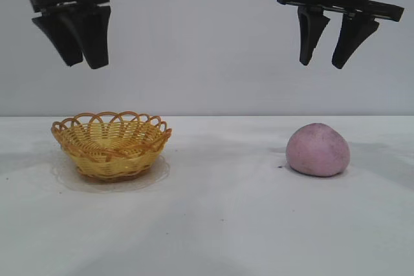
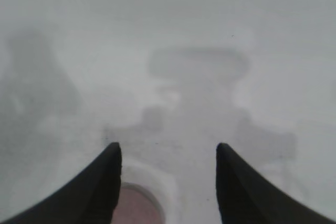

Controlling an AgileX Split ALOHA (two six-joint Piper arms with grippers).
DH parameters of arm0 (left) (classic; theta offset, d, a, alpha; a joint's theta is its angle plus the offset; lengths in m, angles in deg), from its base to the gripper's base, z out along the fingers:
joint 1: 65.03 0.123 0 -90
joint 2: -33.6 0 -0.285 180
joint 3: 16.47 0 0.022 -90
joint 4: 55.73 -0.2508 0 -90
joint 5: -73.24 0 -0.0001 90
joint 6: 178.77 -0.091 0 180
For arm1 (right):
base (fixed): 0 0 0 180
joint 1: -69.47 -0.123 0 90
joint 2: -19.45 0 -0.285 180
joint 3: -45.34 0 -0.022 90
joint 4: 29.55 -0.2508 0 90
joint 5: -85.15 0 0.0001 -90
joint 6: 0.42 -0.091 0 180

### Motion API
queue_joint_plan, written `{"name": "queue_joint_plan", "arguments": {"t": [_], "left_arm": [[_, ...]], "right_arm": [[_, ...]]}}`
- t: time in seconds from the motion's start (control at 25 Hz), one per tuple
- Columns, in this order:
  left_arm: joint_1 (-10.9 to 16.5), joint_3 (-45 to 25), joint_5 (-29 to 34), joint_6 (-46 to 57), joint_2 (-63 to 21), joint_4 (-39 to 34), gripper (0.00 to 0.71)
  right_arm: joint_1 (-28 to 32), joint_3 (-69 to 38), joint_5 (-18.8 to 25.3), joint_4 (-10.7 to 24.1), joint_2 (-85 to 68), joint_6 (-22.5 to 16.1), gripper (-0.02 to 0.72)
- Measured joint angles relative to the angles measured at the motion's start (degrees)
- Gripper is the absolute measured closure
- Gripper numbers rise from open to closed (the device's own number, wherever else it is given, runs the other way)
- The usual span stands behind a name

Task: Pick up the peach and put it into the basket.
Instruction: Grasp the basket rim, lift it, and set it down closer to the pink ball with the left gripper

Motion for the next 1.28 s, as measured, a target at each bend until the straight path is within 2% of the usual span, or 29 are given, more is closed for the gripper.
{"name": "queue_joint_plan", "arguments": {"t": [0.16,0.28,0.56,0.96,1.04,1.08,1.28], "left_arm": [[0.00,6.33,8.36,-2.29,4.21,0.00,0.213],[0.00,10.90,12.36,-2.65,8.48,0.00,0.213],[0.00,20.00,13.52,-3.27,16.33,0.13,0.213],[0.00,21.04,13.64,-4.96,20.43,-0.44,0.213],[0.00,21.18,13.64,-5.08,21.30,-0.54,0.280],[0.00,21.32,13.64,-5.08,21.84,-0.54,0.274],[0.00,21.54,13.54,-5.10,23.18,-0.92,0.616]], "right_arm": [[0.00,0.00,0.00,0.00,0.00,0.00,0.334],[0.00,0.00,0.14,0.00,0.00,0.00,0.334],[0.00,0.00,0.74,0.00,0.00,0.00,0.334],[0.00,0.00,0.87,0.00,0.00,0.00,0.334],[0.00,0.00,0.87,0.00,0.00,0.00,0.334],[0.00,0.00,0.87,0.00,0.00,0.00,0.334],[0.00,0.00,0.87,0.10,0.00,0.00,0.334]]}}
